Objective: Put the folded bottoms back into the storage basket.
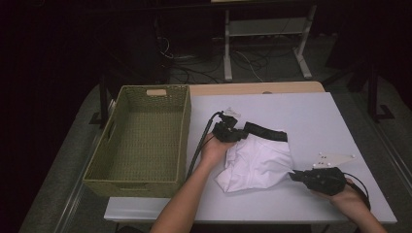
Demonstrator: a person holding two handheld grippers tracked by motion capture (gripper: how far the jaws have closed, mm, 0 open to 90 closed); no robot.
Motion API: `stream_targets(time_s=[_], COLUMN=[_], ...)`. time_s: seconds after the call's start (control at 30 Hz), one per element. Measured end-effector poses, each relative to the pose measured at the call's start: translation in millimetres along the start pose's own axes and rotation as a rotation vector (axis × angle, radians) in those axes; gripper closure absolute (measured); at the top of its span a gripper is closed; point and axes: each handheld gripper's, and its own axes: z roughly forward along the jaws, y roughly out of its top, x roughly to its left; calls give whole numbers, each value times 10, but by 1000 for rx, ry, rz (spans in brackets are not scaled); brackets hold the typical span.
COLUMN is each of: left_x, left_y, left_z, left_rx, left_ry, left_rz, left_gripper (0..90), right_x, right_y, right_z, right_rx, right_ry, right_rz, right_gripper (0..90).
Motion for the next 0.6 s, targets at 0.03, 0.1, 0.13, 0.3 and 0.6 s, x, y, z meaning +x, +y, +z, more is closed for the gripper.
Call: stream_targets(time_s=[0.03,0.1,0.13,0.3,0.6], left_x=[-5,-14,-22,-51,-156], left_y=[7,19,25,62,195], left_z=[-7,-18,-22,-40,-108], left_rx=[-2,-7,-11,-14,-16], left_ry=[-3,-7,-7,-15,-28], left_rz=[0,4,3,13,46], left_gripper=[793,793,793,795,796], right_x=[0,-4,-6,-10,4], right_y=[0,21,34,103,210], right_z=[0,-5,-8,-31,-97], right_rx=[0,-13,-21,-56,-99], right_ry=[0,4,9,14,27], right_rz=[0,6,8,6,3], right_gripper=[847,847,847,847,847])
